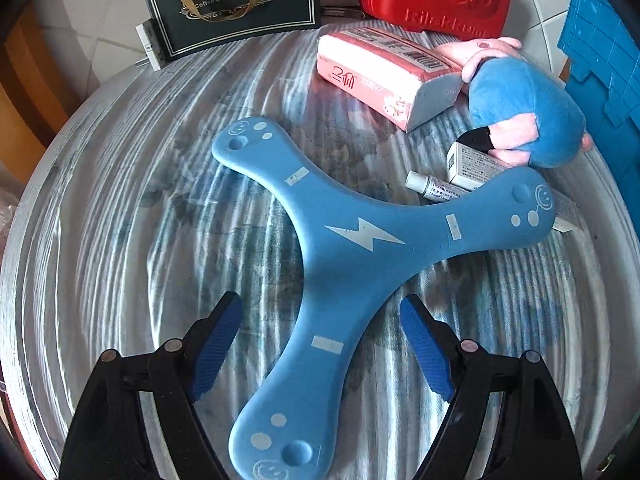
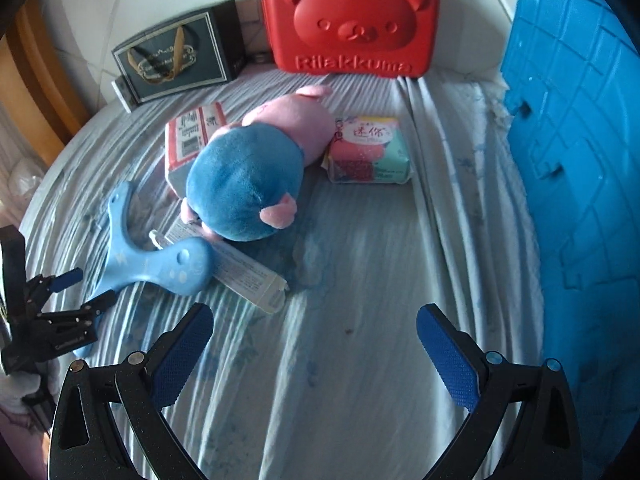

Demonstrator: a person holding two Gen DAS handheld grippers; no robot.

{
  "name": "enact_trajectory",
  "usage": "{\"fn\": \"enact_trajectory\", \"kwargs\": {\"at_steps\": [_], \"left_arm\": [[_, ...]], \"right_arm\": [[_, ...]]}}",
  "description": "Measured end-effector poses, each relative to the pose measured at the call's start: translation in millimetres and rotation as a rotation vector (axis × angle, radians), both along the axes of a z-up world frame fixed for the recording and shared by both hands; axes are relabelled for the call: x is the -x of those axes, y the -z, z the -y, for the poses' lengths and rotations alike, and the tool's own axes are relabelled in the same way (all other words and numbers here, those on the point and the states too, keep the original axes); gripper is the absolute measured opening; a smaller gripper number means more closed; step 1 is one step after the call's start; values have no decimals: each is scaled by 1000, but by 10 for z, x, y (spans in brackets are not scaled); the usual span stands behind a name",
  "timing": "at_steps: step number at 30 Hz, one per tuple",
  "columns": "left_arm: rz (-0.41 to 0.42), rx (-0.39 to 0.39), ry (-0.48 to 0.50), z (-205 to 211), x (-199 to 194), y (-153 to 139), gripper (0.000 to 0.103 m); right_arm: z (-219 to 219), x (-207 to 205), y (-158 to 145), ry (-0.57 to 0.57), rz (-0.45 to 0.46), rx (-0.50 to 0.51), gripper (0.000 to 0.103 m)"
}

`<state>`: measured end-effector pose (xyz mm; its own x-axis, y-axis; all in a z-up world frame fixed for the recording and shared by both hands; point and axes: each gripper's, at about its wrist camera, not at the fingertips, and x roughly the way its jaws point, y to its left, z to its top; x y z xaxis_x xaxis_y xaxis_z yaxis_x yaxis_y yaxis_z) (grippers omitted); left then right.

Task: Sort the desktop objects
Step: 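Grasp the blue three-armed toy with left tool while right tool grasps the white-red tube box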

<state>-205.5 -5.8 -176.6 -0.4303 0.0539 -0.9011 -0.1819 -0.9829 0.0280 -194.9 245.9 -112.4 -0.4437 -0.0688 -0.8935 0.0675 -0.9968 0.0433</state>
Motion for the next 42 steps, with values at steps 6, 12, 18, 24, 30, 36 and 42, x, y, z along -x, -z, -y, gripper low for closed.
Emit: {"fn": "enact_trajectory", "kwargs": {"at_steps": [6,12,18,24,30,36,42], "left_arm": [[-28,-51,-2,30,113,52,87],[-45,-53,-18,64,141,102,103],[-33,-56,2,46,197,59,85],[-59,-21,-104,250,33,-32,45],[-38,57,-253,734,-90,9,45],[-34,-13,-302,846,-67,79,46],[-44,-52,-344,901,-9,117,73]], "right_arm": [[47,162,204,-17,35,-8,103],[107,234,329,-44,55,-10,103],[205,273,389,-80,59,-17,103],[328,338,420,-129,53,-11,103],[591,414,522,-223,59,11,103],[871,479,669,-322,97,-49,103],[953,569,734,-317,115,-63,54]]}}
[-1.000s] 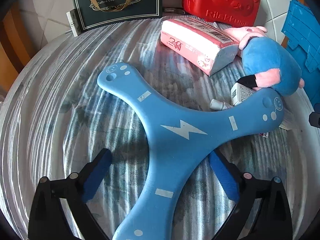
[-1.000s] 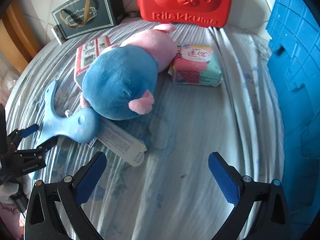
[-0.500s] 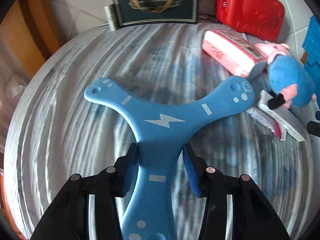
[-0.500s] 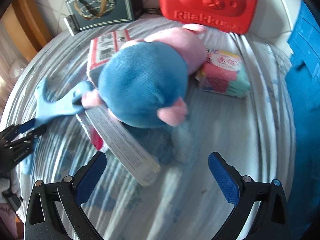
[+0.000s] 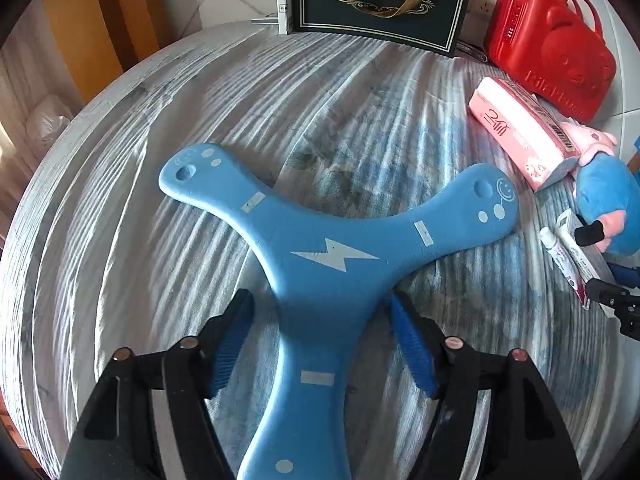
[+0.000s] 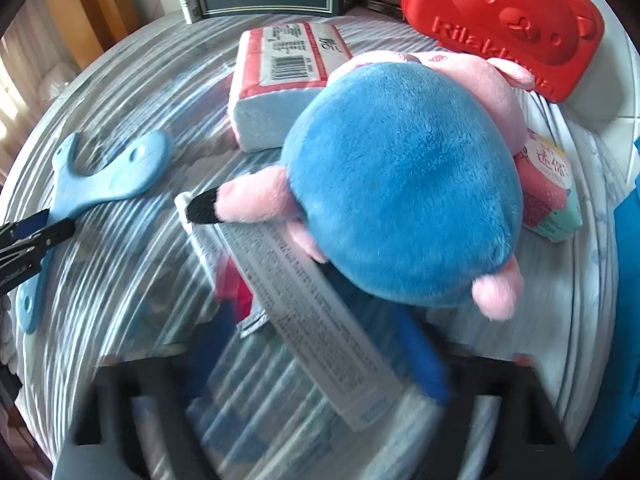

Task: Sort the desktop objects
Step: 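Grasp the blue three-armed toy with left tool while right tool grasps the white-red tube box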

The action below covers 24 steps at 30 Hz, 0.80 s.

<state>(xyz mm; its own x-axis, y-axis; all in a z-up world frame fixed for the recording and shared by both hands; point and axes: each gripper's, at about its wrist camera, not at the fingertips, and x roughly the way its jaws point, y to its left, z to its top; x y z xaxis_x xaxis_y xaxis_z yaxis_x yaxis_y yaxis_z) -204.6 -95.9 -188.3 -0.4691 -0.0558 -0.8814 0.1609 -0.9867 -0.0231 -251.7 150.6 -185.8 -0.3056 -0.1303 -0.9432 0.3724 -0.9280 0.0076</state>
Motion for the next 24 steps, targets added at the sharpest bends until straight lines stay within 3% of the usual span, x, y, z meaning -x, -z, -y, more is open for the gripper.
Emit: {"fn": "enact_trajectory", "kwargs": {"at_steps": [2,4,6,7,10,12,14,18,20,24], "left_arm": [[-11,5,-5,-14,-14,-7,75],[-23,6,-7,-16,-9,-3,77],[-30,6,-4,-11,0,3,79],[-30,4,-4,-9,7,4,80],[-26,3,2,-15,13,0,81],[-37,4,19,-25,7,-20,67],[-37,1,23,-32,-18,-35,59],[-32,-31,15,28,-124,-78,47],[-46,-9,24,14,-199,-154,37],[-57,-6,36,21,-279,-280,28]], "right_arm": [[30,-50,-19,-22,16,12,48],[56,-97,-30,-42,32,28,48],[74,-115,-15,-51,31,27,61],[101,-103,-8,-51,25,20,74],[126,-41,19,-39,22,23,74],[133,-23,13,-34,15,28,65],[175,-41,-26,-51,27,58,37],[210,-163,-57,-71,20,38,35],[161,-223,-99,-59,30,59,35],[92,-348,-211,-36,17,79,35]]}}
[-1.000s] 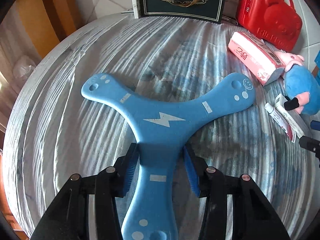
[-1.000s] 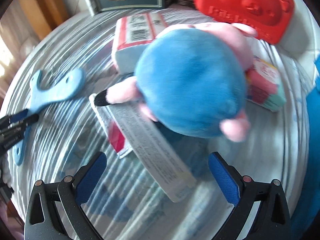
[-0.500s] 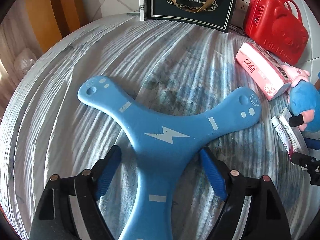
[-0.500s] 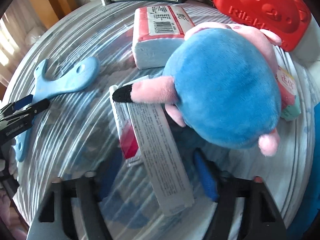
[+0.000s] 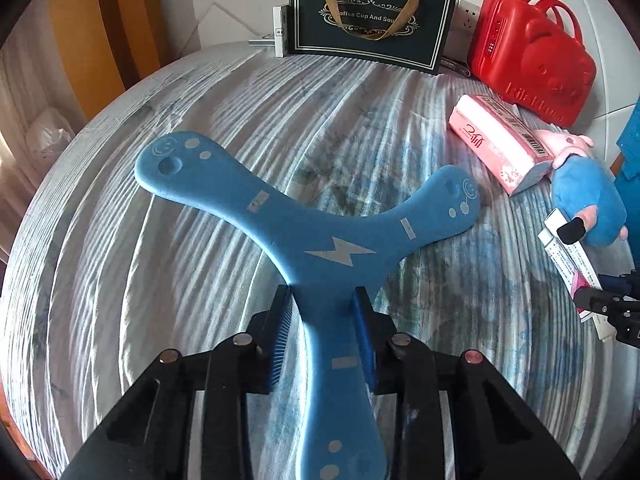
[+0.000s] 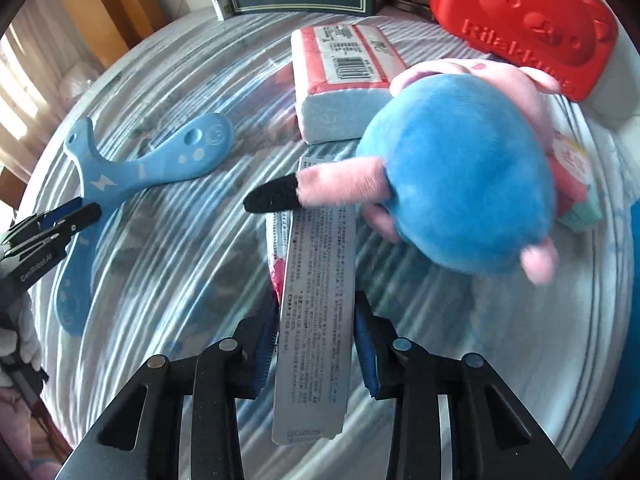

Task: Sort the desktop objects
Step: 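Grasp the blue three-armed toy with left tool while right tool grasps the white-red tube box, then carry the blue toy and tube box into the blue bin and release both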

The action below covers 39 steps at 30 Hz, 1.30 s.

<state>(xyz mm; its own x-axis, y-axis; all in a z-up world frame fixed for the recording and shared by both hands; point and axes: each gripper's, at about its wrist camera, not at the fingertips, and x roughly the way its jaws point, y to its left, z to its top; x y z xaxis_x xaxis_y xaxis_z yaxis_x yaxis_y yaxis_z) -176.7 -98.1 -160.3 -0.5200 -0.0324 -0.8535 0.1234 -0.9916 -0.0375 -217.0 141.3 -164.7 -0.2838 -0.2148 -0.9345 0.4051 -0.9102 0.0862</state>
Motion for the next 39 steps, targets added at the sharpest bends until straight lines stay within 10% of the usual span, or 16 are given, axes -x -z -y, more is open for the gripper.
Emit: {"fn": "enact_trajectory", "kwargs": {"at_steps": [4,11,15,16,25,29,39], "left_arm": [[35,-17,14,-5,-29,75,27],[45,28,-32,-32,-40,198,76],[12,19,-46,39,-2,133,68],[4,20,-26,20,3,107,44],[-25,12,54,-101,-207,-326,42],[-62,17,58,-157,-277,-489,42],[-142,33,77,-175,-382,-746,42]], "right_arm": [[-74,-80,-19,13,12,-20,36],[-208,-181,23,59,34,-30,43],[-267,-134,16,73,31,-36,44],[-261,-115,30,73,32,-40,44],[-208,-51,-43,87,3,26,66],[-135,2,84,57,28,-14,35],[-173,-261,-498,50,-111,33,33]]}}
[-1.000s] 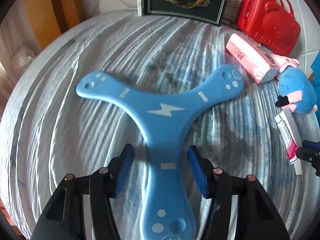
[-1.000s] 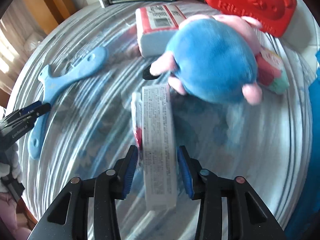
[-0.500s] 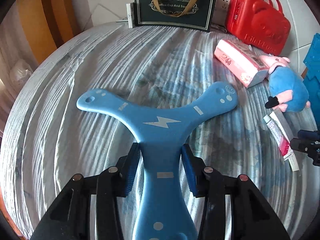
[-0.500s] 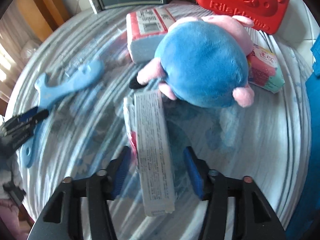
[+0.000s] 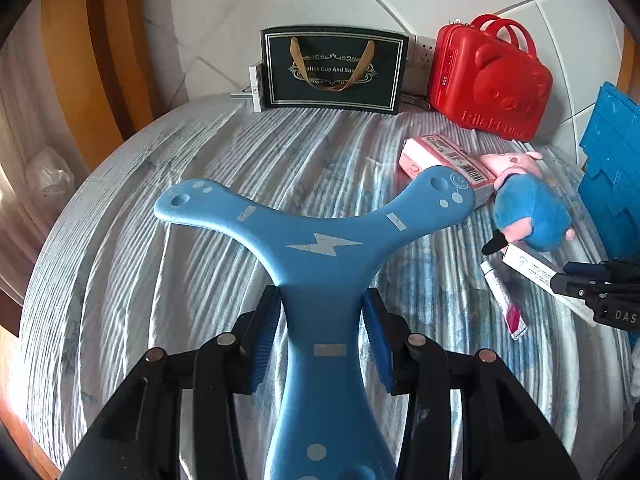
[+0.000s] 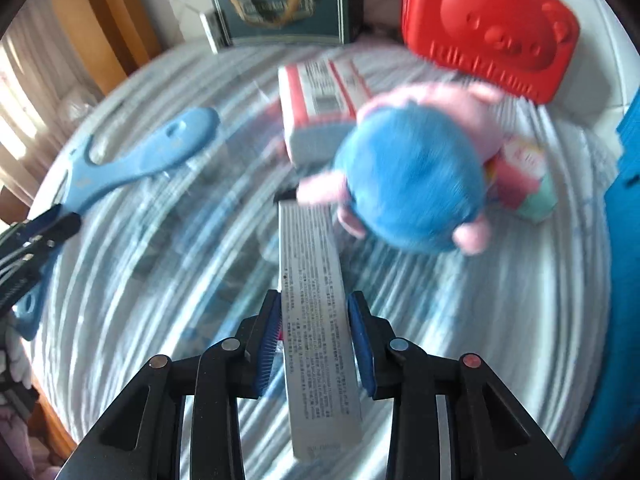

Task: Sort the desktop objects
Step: 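Carry the blue toy and tube box into the blue bin and release both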

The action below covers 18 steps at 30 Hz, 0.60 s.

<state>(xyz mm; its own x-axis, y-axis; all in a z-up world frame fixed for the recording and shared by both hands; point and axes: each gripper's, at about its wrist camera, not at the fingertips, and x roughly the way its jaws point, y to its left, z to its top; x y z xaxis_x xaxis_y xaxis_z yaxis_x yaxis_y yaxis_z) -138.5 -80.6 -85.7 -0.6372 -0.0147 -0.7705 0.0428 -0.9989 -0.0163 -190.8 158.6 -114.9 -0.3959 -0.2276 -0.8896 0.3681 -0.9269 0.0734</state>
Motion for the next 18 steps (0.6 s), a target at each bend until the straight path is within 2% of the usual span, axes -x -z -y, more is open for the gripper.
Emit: {"fn": "enact_trajectory", "kwargs": {"at_steps": [11,18], "left_arm": [[-141,16,68,-291,-346,-584,42],[-269,15,160,-723,-500,-1097,42]], "right_arm": [[-148,-490,-812,29,-211,33,32],[-480,-840,-1496,95,-393,19,32]]}}
